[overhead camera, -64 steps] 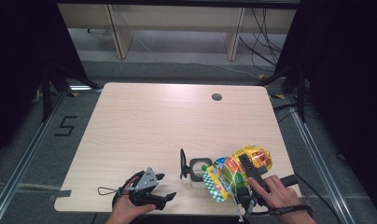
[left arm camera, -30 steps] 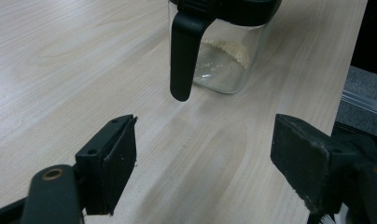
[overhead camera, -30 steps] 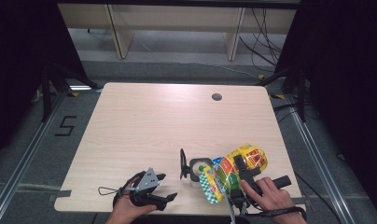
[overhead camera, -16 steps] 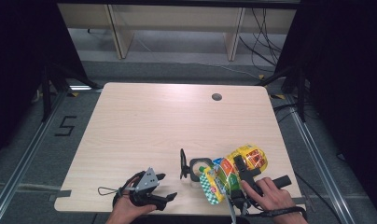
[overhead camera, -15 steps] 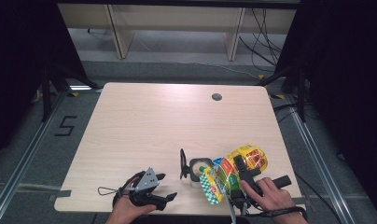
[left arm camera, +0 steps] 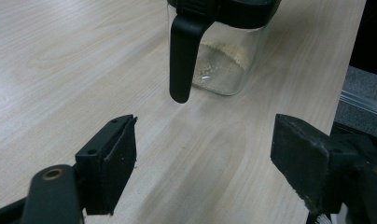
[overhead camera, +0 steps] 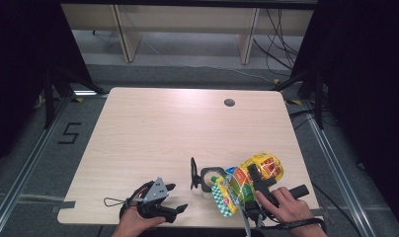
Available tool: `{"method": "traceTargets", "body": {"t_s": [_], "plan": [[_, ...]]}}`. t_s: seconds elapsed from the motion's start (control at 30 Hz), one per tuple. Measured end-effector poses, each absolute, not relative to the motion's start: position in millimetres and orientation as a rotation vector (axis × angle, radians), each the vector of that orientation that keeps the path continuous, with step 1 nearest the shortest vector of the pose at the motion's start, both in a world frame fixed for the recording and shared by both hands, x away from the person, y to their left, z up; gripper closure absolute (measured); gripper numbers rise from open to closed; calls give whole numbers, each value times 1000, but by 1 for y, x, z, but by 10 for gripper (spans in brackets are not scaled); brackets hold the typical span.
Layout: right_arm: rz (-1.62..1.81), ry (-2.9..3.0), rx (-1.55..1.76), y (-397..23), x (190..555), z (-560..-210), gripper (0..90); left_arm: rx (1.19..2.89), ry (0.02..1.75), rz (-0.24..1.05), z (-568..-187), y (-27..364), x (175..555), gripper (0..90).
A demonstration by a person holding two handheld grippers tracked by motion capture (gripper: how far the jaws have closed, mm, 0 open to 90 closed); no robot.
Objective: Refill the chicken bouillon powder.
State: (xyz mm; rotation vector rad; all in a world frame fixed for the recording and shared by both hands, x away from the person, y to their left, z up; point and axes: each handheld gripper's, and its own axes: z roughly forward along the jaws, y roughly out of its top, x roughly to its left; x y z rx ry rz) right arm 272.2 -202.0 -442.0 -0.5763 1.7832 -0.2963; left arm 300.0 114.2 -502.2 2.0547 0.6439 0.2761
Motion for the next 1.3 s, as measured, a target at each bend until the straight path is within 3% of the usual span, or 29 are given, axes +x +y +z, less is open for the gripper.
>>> {"method": "traceTargets", "body": {"t_s": [1.3], "plan": [[-324, 1759, -571, -201, 271, -439, 376, 2037, 670, 280, -502, 114, 300, 199]]}}
